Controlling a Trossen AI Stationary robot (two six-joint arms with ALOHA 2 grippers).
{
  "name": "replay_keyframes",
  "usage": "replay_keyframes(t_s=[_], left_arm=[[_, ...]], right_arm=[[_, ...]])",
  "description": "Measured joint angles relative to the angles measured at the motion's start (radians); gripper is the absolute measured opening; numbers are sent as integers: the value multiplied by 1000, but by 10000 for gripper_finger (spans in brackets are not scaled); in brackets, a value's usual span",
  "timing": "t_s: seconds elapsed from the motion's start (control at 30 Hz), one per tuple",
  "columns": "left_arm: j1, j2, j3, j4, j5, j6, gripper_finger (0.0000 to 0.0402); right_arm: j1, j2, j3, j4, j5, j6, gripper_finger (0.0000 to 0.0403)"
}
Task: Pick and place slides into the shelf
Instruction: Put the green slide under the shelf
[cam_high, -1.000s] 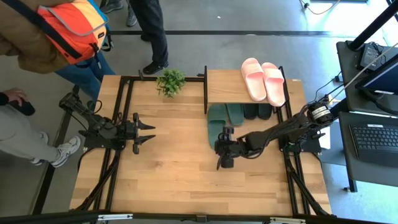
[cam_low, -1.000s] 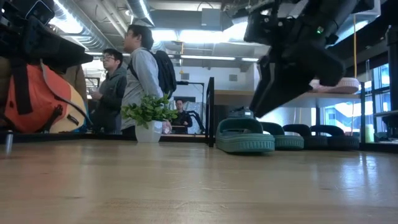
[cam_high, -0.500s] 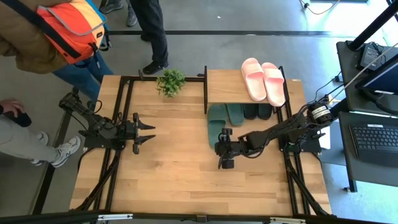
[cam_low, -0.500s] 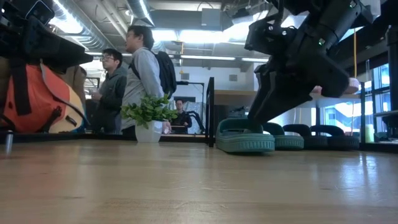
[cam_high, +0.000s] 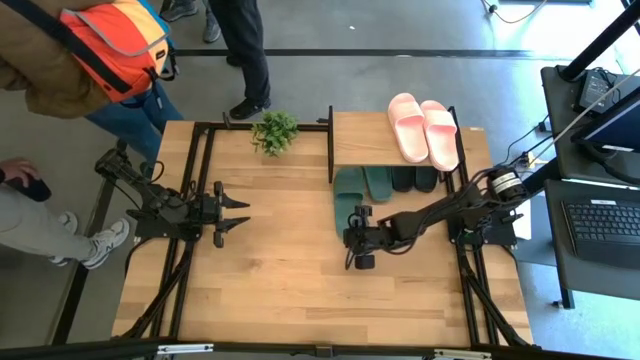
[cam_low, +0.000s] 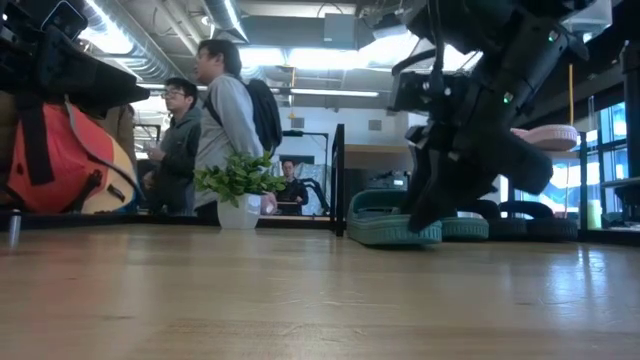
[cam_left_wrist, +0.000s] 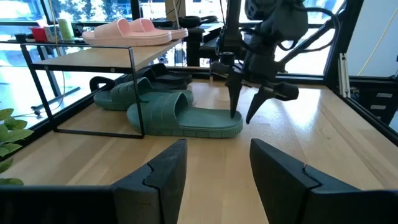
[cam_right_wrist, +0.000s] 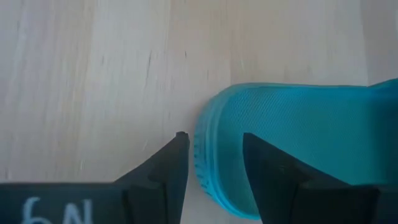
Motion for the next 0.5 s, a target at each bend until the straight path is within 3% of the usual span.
replay_keyframes(t_s=[0.2,0.5], left_arm=[[0,0,0,0,0,1,168],[0,0,0,0,0,2,168]], right_arm=[[-6,21,0,3,0,-1,137],[-6,32,0,6,2,-5,49]])
